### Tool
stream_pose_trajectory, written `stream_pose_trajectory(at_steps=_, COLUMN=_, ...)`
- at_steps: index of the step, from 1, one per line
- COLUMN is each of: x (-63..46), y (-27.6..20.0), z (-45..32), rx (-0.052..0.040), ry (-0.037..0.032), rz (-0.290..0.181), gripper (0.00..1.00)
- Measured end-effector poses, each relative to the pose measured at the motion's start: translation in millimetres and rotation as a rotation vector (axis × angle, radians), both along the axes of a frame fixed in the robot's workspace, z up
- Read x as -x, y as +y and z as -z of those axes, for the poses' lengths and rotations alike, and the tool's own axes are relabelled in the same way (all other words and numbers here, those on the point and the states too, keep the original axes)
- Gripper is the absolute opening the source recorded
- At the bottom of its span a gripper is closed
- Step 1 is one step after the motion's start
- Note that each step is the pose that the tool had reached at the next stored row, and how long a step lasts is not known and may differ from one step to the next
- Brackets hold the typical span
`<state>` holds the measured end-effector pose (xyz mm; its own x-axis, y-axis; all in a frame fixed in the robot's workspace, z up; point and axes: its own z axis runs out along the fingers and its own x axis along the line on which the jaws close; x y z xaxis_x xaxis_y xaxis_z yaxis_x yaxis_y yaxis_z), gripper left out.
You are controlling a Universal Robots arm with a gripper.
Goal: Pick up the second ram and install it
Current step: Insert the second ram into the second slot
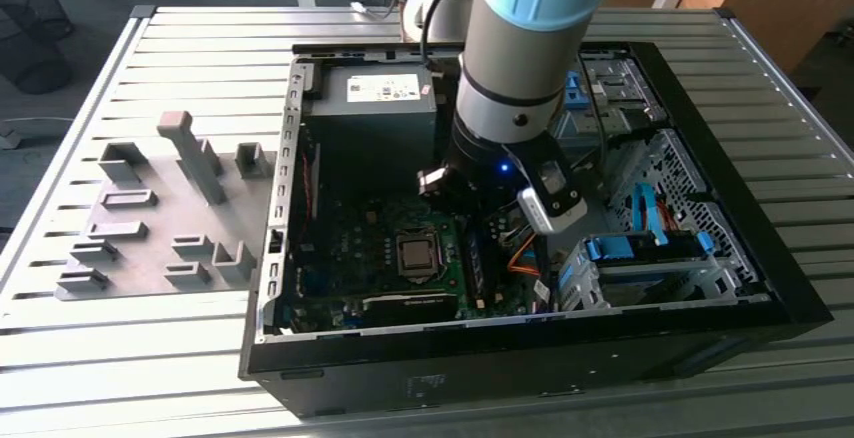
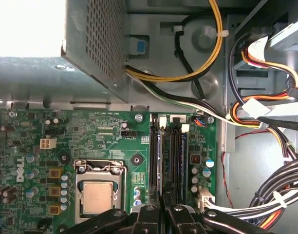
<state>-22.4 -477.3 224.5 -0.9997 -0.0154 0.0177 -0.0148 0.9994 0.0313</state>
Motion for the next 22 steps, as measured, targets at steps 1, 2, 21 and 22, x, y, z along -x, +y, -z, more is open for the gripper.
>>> stream_pose_trajectory(at_steps=1, x=0.0, y=-0.4, z=0.2, rx=0.0001, ry=0.0001, rz=0.000, gripper=0.14)
stream_pose_trajectory(at_steps=2, x=0.0, y=-0.6, z=0.7, rx=-0.0001, ry=0.0000, rz=0.000, gripper=0.14)
stream_pose_trajectory(at_steps=21, x=0.0, y=-1.5, z=4.8, rx=0.0001, ry=0.0001, rz=0.001, gripper=0.14)
stream_pose_trajectory(at_steps=22, x=0.0, y=-1.5, z=4.8, rx=0.0000, ry=0.0000, rz=0.001, gripper=0.14)
